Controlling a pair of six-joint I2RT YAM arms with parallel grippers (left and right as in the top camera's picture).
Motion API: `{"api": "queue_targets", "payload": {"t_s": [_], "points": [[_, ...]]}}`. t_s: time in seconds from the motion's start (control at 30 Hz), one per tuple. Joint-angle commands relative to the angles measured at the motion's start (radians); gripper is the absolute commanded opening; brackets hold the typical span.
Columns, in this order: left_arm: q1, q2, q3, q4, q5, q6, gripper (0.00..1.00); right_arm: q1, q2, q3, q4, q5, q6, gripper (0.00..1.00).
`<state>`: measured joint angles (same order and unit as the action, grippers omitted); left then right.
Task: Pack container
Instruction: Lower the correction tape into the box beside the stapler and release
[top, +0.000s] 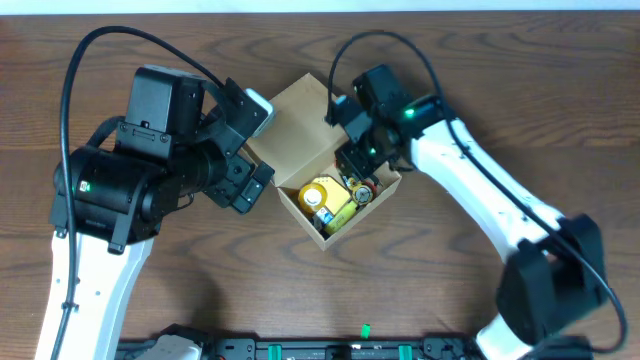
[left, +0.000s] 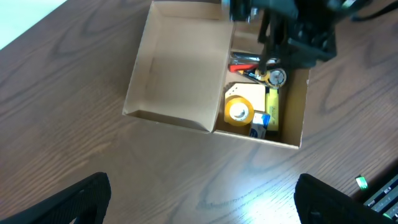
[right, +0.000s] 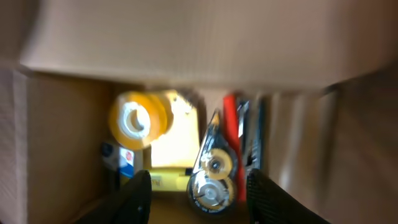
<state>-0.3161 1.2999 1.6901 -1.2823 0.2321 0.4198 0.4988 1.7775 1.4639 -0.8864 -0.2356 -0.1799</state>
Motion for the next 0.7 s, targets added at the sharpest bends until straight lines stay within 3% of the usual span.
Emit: {"api": "queue_targets", "payload": {"t_s": [0.0, 0.13, 0.4, 0.67], "points": [[0.002, 0.001, 0.016, -0.003, -0.006, 0.006, 0.95, 0.004, -0.090, 0.039, 0.013, 0.106, 0.007, 0.54], [0.002, 0.001, 0.016, -0.003, -0.006, 0.006, 0.95, 0.004, -0.086, 0.031, 0.015, 0.248, 0.007, 0.58], [0.002, 0.001, 0.016, -0.003, -0.006, 0.006, 0.95, 0.003, 0.032, 0.012, 0.008, 0.289, 0.007, 0.56], [0.002, 0.001, 0.016, -0.003, -0.006, 0.006, 0.95, -0.015, 0.134, 0.012, 0.030, 0.287, 0.012, 0.41]]}}
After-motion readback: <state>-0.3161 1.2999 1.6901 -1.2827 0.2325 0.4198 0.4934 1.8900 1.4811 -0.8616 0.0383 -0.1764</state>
